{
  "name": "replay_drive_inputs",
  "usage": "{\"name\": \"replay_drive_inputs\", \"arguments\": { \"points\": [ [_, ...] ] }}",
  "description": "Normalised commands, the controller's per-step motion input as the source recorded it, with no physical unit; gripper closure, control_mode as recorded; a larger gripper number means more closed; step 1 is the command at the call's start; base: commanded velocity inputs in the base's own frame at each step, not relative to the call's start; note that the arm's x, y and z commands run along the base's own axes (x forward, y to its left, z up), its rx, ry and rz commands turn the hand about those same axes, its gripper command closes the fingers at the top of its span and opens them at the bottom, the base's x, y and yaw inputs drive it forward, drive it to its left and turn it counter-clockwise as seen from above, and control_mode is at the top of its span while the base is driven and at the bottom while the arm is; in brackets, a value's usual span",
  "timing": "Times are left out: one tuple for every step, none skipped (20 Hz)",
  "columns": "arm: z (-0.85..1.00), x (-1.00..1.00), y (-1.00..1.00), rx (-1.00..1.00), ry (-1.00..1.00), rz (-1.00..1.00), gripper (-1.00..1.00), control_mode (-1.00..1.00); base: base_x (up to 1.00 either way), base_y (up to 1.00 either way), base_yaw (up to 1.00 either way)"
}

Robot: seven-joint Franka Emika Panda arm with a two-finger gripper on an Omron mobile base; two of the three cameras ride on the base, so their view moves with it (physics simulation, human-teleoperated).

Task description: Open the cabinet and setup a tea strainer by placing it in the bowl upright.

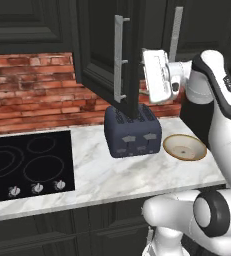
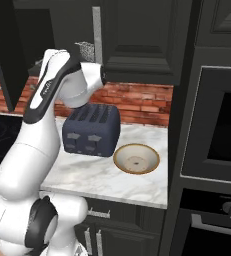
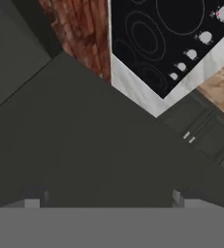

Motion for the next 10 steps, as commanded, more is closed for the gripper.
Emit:
{"name": "replay_drive_inputs", "arguments": {
  "points": [
    [0.00, 0.26, 0.46, -0.01, 0.00, 0.13, -1.00, -1.00, 0.00, 0.00, 0.00],
    [0.00, 0.24, 0.48, -0.01, 0.00, 0.13, -1.00, -1.00, 0.00, 0.00, 0.00],
    [0.00, 0.20, 0.51, -0.01, 0.00, 0.13, -1.00, -1.00, 0.00, 0.00, 0.00],
    [0.00, 0.14, 0.55, -0.01, 0.00, 0.13, -1.00, -1.00, 0.00, 0.00, 0.00],
    [0.00, 0.07, 0.58, -0.01, 0.00, 0.15, -1.00, -1.00, 0.00, 0.00, 0.00],
    [0.00, 0.04, 0.66, -0.01, 0.00, 0.15, -1.00, -1.00, 0.00, 0.00, 0.00],
    [0.00, 0.00, 0.69, -0.02, 0.00, 0.13, -1.00, -1.00, 0.00, 0.00, 0.00],
    [0.00, 0.00, 0.71, -0.02, 0.00, 0.13, -1.00, -1.00, 0.00, 0.00, 0.00],
    [0.00, 0.00, 0.75, -0.02, 0.00, 0.13, -1.00, -1.00, 0.00, 0.00, 0.00],
    [0.00, 0.00, 0.83, -0.03, 0.00, 0.12, -1.00, -1.00, 0.00, 0.00, 0.00]
  ]
}}
